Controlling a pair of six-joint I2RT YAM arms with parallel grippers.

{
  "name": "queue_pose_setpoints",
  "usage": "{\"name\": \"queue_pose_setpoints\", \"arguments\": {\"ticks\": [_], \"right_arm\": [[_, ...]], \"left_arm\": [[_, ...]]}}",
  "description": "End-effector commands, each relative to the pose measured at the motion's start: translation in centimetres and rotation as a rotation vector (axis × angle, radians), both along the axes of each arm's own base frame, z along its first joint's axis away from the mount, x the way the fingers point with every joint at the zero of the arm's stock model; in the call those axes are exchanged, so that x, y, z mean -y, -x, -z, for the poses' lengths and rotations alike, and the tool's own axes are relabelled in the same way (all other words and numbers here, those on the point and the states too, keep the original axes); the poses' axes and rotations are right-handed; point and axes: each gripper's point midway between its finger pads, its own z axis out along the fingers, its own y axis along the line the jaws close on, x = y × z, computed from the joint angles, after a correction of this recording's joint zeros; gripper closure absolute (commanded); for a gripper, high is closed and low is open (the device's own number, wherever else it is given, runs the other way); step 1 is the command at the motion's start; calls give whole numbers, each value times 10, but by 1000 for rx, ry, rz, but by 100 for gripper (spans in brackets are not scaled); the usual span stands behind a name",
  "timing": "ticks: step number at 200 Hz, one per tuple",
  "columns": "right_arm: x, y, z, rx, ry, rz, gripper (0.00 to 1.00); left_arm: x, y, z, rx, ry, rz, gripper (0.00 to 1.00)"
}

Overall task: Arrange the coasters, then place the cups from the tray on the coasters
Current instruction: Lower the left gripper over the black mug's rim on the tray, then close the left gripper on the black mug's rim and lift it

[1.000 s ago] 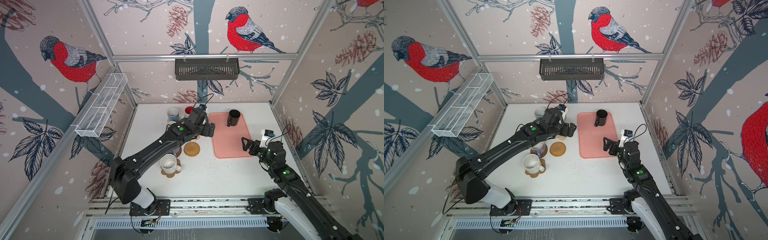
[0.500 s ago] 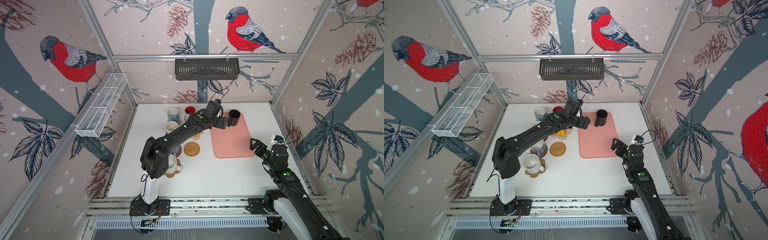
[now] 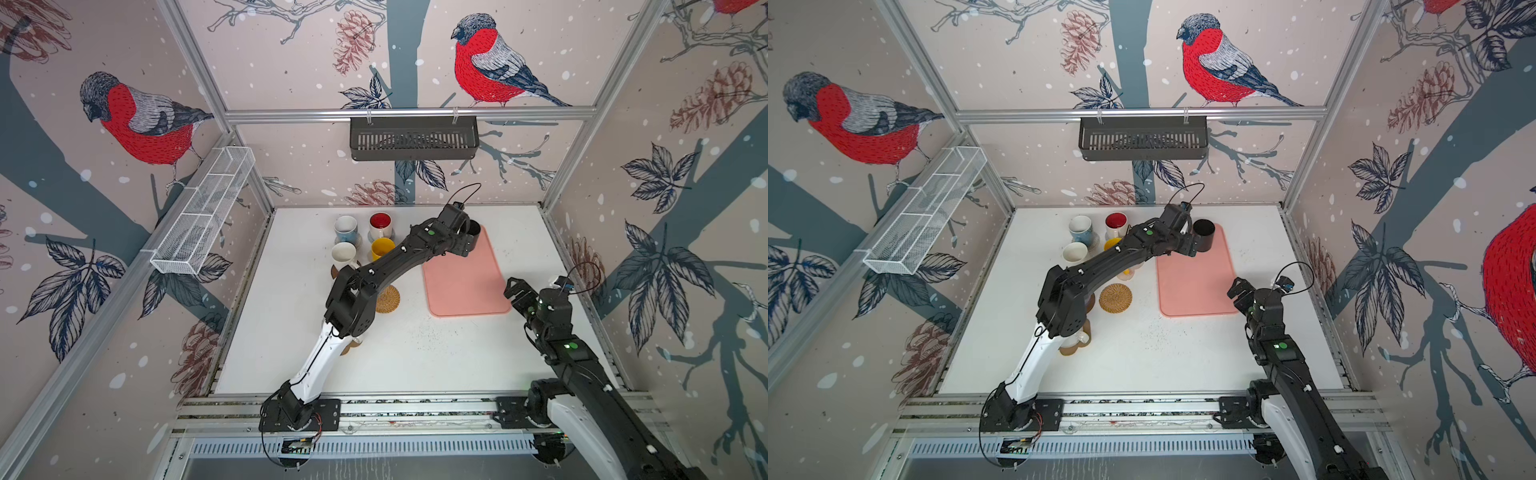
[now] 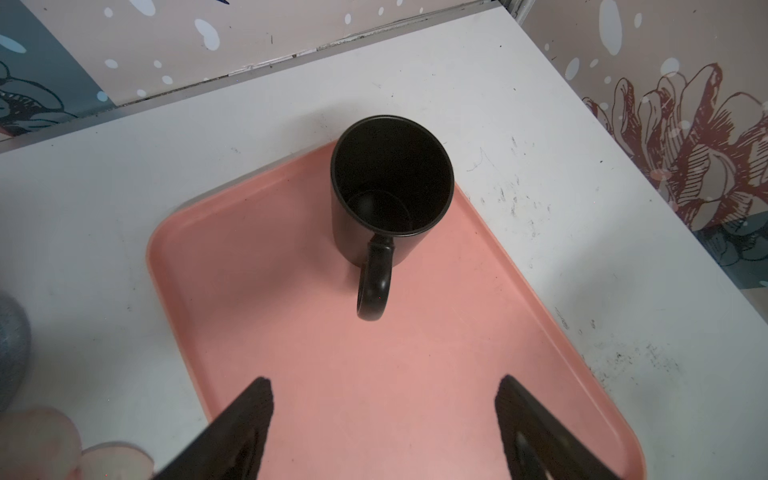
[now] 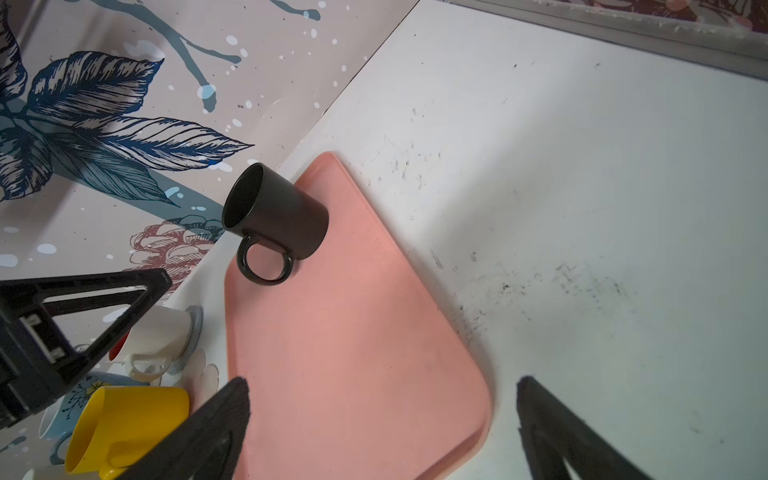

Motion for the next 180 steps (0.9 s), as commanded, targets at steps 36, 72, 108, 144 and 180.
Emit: {"name": "queue_pose_setpoints", "arguments": {"ticks": [36,72,108,144,180], "right_arm": [[2,1,0,-2,-4,26,0],[0,1,2,-4,-3,17,1],[-1,0,2,-3,-2,11,1],[-3,0,1,2,-2,3,1],[-5,-1,2,0,-2,-8,0]], "left_arm": [[7,-17,29,26,-14,-40,25],[18,-26,41,40,23,-40,28],[23,-31,55,47,31,-42,30],[26,-36,63,65,34,-38,34],[31,-39,68,66,64,-37,41]]}}
